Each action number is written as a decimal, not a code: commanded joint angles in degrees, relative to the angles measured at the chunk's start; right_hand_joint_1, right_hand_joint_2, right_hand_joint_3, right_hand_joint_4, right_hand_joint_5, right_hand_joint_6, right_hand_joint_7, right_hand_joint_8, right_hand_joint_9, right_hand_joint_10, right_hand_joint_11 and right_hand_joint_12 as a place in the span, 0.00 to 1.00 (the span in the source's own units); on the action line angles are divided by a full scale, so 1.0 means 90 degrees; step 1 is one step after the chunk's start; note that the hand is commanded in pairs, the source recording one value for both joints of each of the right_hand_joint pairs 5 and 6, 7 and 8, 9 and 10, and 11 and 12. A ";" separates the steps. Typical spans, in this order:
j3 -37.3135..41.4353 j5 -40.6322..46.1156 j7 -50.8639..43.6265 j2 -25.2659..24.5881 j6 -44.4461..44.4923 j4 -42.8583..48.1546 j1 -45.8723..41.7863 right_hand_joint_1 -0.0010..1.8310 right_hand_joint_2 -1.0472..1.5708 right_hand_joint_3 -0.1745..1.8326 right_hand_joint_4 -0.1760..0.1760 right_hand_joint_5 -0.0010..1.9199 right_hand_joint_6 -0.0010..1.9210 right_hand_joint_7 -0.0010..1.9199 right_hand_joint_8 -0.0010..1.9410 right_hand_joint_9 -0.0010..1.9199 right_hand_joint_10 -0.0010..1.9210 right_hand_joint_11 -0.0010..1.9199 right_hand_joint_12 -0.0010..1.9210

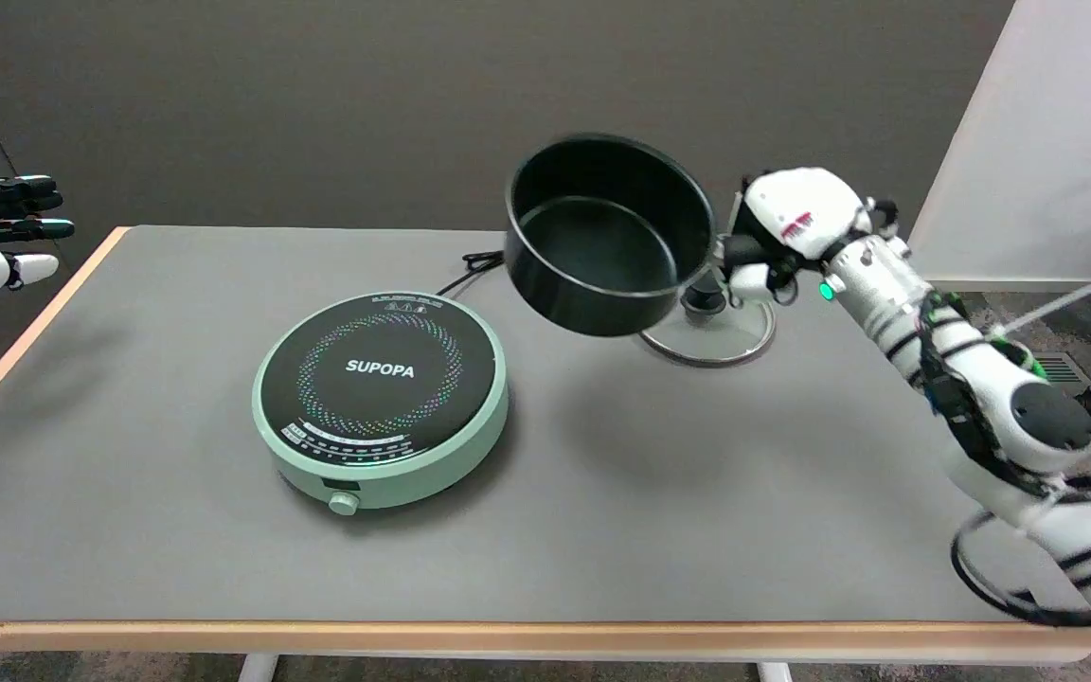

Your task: Place the soup pot onto the induction stove.

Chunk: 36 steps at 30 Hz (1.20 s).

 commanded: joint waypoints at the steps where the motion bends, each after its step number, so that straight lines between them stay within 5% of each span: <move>1: -0.1843 -0.0056 0.0328 0.0624 0.0672 -0.0798 0.2373 0.49 0.90 0.52 0.27 0.93 0.93 0.93 0.92 0.93 0.93 0.93 0.93; 16: -0.4204 -0.0088 0.0533 0.0443 0.0616 -0.1760 0.4129 0.49 0.90 0.50 0.26 0.92 0.92 0.92 0.91 0.92 0.92 0.92 0.92; 36: -0.3762 -0.0523 -0.0225 -0.1334 -0.0108 -0.3857 0.4302 0.50 0.90 0.44 0.25 0.88 0.88 0.88 0.87 0.88 0.88 0.88 0.88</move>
